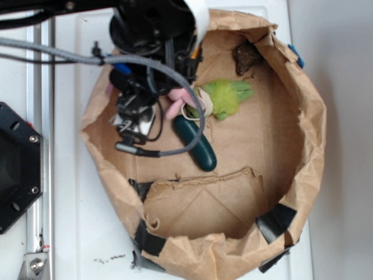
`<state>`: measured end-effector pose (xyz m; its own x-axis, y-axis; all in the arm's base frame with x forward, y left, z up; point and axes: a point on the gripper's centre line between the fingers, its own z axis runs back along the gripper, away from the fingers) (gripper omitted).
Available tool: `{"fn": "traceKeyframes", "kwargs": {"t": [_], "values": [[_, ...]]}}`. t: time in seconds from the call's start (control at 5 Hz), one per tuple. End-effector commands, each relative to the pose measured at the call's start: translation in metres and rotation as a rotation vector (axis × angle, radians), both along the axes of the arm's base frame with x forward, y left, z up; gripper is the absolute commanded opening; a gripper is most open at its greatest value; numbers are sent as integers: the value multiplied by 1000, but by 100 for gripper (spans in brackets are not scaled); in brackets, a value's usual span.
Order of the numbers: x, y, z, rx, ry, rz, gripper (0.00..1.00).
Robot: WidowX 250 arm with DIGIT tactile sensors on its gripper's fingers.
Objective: Grab the blue ball.
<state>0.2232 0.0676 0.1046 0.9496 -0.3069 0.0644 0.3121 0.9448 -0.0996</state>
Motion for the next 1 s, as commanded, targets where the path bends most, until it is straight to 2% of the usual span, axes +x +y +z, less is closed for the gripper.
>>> {"fn": "traceKeyframes", "kwargs": {"t": [0.0,0.6,0.8], "values": [[6,3,-12,98,20,2,100],[6,3,-12,98,20,2,100],[6,9,-32,111,119,44,100]]}}
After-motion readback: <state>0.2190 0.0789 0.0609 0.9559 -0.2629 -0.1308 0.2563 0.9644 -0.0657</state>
